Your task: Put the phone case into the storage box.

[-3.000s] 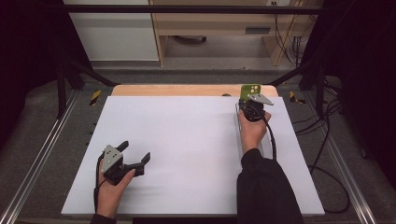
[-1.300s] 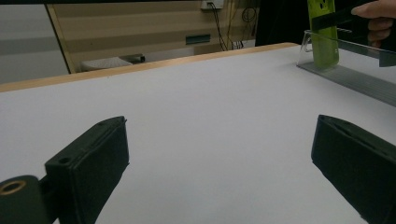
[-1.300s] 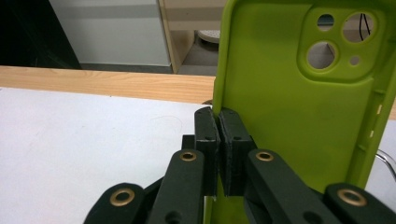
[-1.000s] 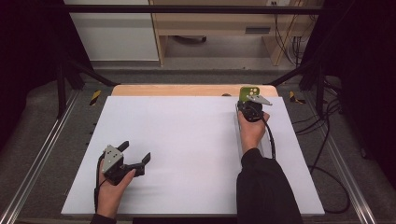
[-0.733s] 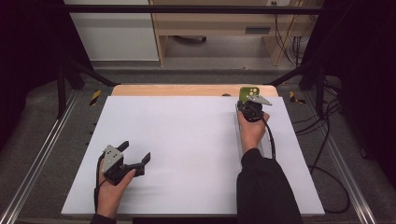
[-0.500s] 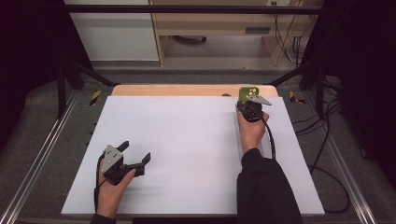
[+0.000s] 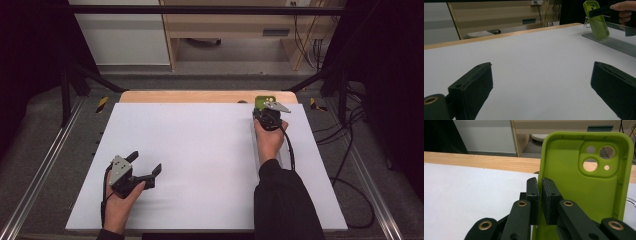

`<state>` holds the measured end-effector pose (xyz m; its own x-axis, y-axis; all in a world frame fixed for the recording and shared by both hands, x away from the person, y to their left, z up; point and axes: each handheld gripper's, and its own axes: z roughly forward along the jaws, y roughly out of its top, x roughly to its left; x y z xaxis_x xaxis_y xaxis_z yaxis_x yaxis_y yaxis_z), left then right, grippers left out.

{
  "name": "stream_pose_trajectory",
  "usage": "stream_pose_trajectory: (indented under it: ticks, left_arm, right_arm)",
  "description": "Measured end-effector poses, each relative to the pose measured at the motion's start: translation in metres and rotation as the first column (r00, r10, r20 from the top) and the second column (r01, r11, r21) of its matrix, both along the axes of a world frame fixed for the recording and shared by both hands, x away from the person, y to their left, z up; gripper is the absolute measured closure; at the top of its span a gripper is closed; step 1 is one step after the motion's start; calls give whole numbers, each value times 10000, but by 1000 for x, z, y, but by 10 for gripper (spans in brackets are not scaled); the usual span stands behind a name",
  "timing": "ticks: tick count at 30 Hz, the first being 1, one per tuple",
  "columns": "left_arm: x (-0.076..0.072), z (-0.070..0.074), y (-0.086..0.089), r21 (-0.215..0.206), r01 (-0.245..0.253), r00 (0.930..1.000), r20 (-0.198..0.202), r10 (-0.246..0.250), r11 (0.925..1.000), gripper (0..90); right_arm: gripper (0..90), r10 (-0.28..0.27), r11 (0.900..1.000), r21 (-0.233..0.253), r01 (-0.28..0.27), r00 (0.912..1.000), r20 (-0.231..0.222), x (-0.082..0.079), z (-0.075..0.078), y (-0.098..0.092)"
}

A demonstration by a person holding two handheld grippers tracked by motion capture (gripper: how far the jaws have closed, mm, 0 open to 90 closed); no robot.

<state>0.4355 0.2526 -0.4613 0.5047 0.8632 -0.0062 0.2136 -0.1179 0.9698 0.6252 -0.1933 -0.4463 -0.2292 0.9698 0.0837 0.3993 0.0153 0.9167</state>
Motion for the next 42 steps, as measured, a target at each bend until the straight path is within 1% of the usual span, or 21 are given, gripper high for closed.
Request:
stream_pose_trajectory:
  ticks: [19, 25, 26, 30, 34, 35, 42]
  left_arm:
    - [0, 0, 0, -2, 14, 10000, 0, -14, 10000, 37]
    - [0, 0, 0, 55, 54, 10000, -14, -54, 10000, 37]
    - [0, 0, 0, 58, 54, 10000, -10, -54, 10000, 37]
    - [0, 0, 0, 46, 42, 10000, -15, -41, 10000, 37]
    - [0, 0, 0, 47, 50, 10000, -12, -50, 10000, 37]
    - [0, 0, 0, 55, 55, 10000, -10, -55, 10000, 37]
    - [0, 0, 0, 52, 53, 10000, -15, -52, 10000, 37]
  right_arm:
    - [832, -16, 10000, 42, 16, 10000, 68, -1, 2, -1]
    - [824, 0, 10000, 28, 0, 10000, 65, -2, 2, -1]
    - [820, -7, 10000, -46, 7, 10000, 89, -2, 2, -1]
    - [814, 12, 10000, -80, -11, 9999, 110, -2, 3, -1]
    - [787, -10, 10000, -55, 11, 9999, 140, -3, 3, -1]
    - [761, -45, 10000, -25, 46, 9999, 141, -3, 3, -1]
    - [741, -74, 10000, -47, 75, 9997, 226, -3, 5, -1]
